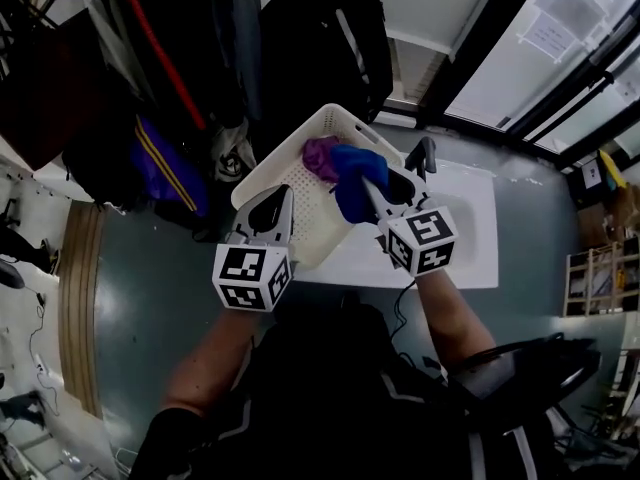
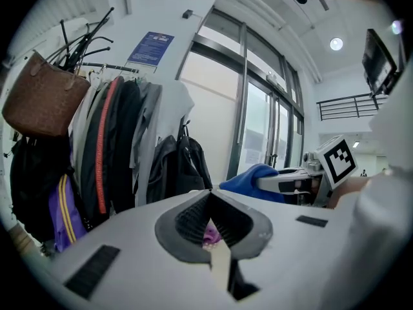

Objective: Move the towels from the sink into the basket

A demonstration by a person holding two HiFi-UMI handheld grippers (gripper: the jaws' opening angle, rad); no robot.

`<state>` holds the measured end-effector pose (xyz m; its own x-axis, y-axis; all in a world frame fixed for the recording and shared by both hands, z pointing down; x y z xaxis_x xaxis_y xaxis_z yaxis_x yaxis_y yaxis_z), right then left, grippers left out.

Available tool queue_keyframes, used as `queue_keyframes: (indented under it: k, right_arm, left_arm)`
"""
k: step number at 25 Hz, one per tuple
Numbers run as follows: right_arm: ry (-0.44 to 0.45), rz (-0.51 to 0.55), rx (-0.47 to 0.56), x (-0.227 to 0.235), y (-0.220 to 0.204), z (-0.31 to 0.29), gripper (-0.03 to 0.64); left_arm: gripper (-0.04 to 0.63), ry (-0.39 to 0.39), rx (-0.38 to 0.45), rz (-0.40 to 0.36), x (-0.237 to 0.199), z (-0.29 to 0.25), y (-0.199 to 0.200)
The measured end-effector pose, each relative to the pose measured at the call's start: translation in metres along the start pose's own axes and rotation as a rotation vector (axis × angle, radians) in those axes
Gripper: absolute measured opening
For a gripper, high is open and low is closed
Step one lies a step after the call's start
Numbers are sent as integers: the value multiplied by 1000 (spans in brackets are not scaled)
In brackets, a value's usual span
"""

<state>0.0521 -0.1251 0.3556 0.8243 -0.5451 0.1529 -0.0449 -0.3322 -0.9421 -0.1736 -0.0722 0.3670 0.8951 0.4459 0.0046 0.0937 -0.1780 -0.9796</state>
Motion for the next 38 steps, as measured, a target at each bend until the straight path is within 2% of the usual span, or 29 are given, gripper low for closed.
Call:
queue_keyframes:
  k: [7, 14, 20, 25, 30, 38]
  right_arm:
    - [62, 13, -75, -21, -6, -45, 101]
    - [167, 79, -172, -24, -15, -87, 101]
    - [273, 135, -269, -24, -23, -123, 101]
    - [322, 138, -351, -19, -39, -148, 101]
    - [380, 188, -458, -10, -59, -175, 101]
    - [413, 205, -610, 1, -95, -207, 104]
  left_arm:
    - [3, 23, -3, 16, -22, 16, -8]
    - [3, 69, -23, 34, -31, 12, -9]
    - [3, 151, -32, 56, -40, 9, -8]
    - [3, 174, -32, 73, -39, 5, -7]
    - [3, 222, -72, 98, -40, -5, -14]
    - [3, 284, -98, 123, -41, -6, -20]
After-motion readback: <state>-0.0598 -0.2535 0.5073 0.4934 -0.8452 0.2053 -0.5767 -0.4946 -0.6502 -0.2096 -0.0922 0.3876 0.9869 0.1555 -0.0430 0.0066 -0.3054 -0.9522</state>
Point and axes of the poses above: the fingertips, and each gripper's own axes: z backward along the fingers, x to its right, y out of its top, the point moved 9 cm from there along z, backward along the fingers, and after that the axes turned 11 degrees about -z, right-handed, at the moved point
